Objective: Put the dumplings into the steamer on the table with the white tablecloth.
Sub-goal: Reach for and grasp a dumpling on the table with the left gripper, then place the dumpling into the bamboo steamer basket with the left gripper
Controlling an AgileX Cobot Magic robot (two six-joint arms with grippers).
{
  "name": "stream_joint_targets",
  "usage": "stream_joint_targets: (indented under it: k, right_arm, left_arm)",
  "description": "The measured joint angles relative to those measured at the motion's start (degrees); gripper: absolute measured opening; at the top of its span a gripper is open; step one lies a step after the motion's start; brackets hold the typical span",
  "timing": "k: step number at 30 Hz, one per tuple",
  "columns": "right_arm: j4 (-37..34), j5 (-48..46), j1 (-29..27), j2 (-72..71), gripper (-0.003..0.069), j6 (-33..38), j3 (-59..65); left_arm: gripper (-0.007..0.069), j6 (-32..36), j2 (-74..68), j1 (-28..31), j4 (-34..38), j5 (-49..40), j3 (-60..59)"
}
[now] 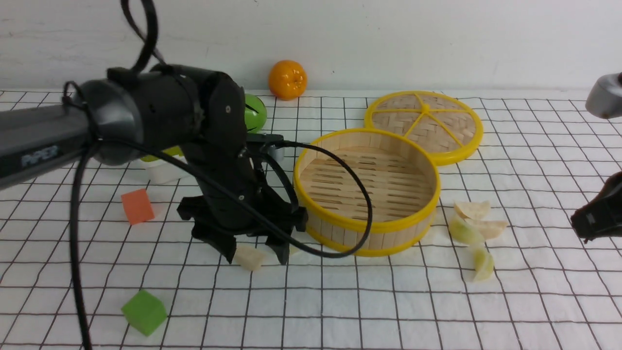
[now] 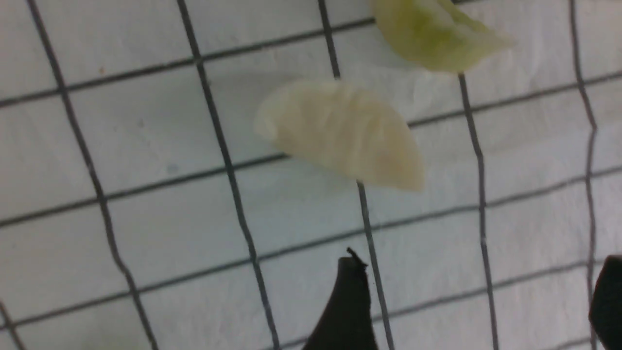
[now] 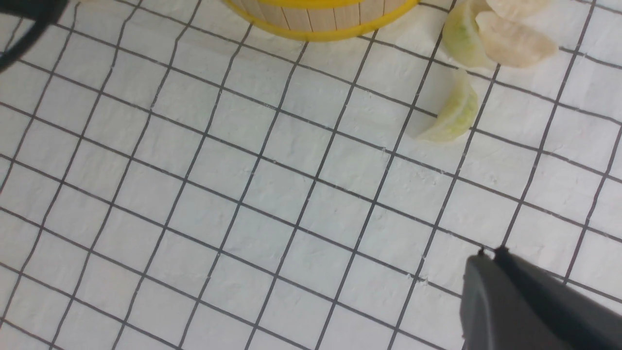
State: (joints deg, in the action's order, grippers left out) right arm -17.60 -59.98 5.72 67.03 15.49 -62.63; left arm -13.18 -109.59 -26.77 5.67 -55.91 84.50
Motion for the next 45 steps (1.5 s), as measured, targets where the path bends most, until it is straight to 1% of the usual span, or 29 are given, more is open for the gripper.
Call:
stream_joint_targets:
  k: [3,6,13,18,20,21,22,25,26,28,29,31,34,39,42,45]
  right_arm:
    - [0.0,-0.2,0.0,0.0,-0.0001,0.0,0.0]
    - [-0.1,-0.3,0.0,0.0,0.0,0.0,0.0]
    - [-0.2,0.2,0.0,0.0,0.0003,0.0,0.0]
    - [-0.2,0.5,0.0,0.0,0.0007,0.0,0.0]
    - [-0.2,0.5,0.0,0.0,0.0009,0.0,0.0]
    - [-0.2,0.5,0.0,0.0,0.001,0.0,0.0]
    - [-0.2,0.5,0.0,0.0,0.001,0.0,0.0]
    - [-0.2,0.5,0.0,0.0,0.0013,0.0,0.0]
    - [-0.2,0.5,0.0,0.0,0.0014,0.0,0.0]
    - [-0.2,0.5,0.0,0.0,0.0017,0.0,0.0]
    - [-0.2,0.5,0.0,0.0,0.0017,0.0,0.0]
    - [-0.2,0.5,0.0,0.0,0.0019,0.0,0.0]
    - [-0.3,0.5,0.0,0.0,0.002,0.0,0.0]
    - [-1.8,0.5,0.0,0.0,0.0025,0.2,0.0]
    - [-3.3,0.5,0.0,0.0,0.0028,0.9,0.0]
    - [-4.1,0.6,0.0,0.0,0.003,1.4,0.0]
  left_arm:
    - [0.0575,-1.1,-3.7,1.9,0.1,0.8,1.8]
    - [0.0565,-1.6,-6.2,3.9,-0.3,1.6,3.1]
    - [0.0562,-1.7,-7.3,4.1,-0.4,4.4,3.5]
    - [0.0561,-1.7,-8.9,3.9,0.6,4.1,3.6]
    - [0.0554,-1.7,-9.4,3.9,1.0,3.9,3.6]
    - [0.0536,-1.7,-10.0,3.9,1.2,3.5,3.6]
    - [0.0532,-1.7,-10.0,3.9,1.2,3.5,3.6]
    - [0.0419,-1.9,-10.0,3.9,1.1,3.4,3.6]
    - [0.0349,-2.2,-10.0,3.9,1.2,3.1,3.6]
    - [0.0245,-2.2,-9.5,3.9,1.3,2.8,3.6]
    - [0.0235,-2.2,-8.9,3.9,1.4,2.4,3.6]
    - [0.024,-2.3,-8.1,3.9,1.4,1.7,3.9]
    - [0.0242,-2.3,-4.1,3.9,1.4,-1.2,7.5]
    - [0.0242,-1.5,-2.0,3.9,2.5,-5.2,20.2]
    - [0.0242,-0.3,-4.0,3.3,4.5,-6.8,27.7]
    - [0.0242,0.3,-8.5,1.2,4.8,-7.4,34.7]
